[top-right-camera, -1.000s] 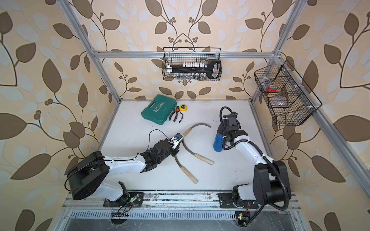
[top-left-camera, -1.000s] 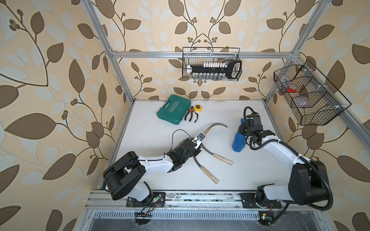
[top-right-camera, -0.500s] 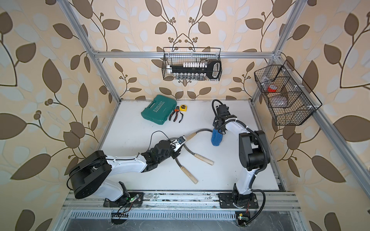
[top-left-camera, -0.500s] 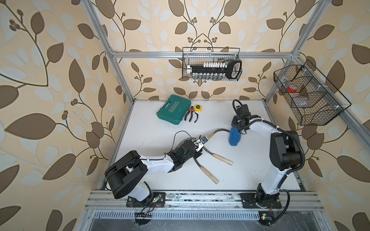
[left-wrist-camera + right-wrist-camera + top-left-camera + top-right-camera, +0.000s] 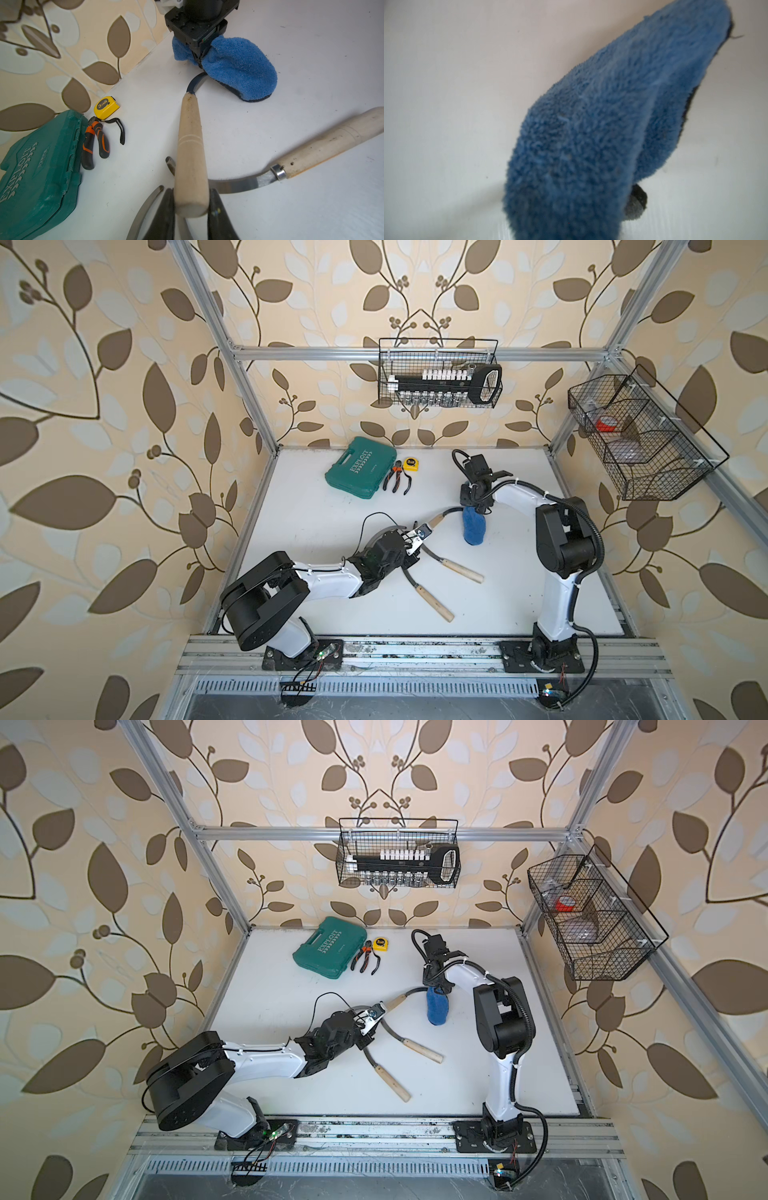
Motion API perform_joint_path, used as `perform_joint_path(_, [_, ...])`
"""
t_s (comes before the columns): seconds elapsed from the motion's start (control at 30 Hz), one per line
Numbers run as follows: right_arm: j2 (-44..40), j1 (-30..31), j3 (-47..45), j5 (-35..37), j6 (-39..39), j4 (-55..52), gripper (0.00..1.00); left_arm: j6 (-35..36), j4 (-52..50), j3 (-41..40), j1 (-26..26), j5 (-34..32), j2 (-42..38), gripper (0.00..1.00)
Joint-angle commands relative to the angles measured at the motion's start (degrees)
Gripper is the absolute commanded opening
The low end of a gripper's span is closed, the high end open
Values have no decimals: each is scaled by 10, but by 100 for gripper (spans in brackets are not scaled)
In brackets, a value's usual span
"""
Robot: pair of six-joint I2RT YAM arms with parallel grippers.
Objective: Wipe small sickles with rags
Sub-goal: Wipe the small sickle.
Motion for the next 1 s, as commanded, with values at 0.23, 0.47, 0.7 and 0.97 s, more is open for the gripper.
perform_joint_path(0.23, [-15,62,4,-114,-52,9,0,9,39,-4,-5,0,-9,0])
perform_joint_path(0.47, [-44,109,-15,-152,-63,29,0,9,41,-5,-5,-5,-9,0])
perform_joint_path(0.7, [-27,67,-27,-94,-31,14,0,8,43,-6,-5,-9,-9,0])
perform_joint_path(0.97, [11,-15,-26,6,18,-27,0,7,47,-7,-5,-17,-9,0])
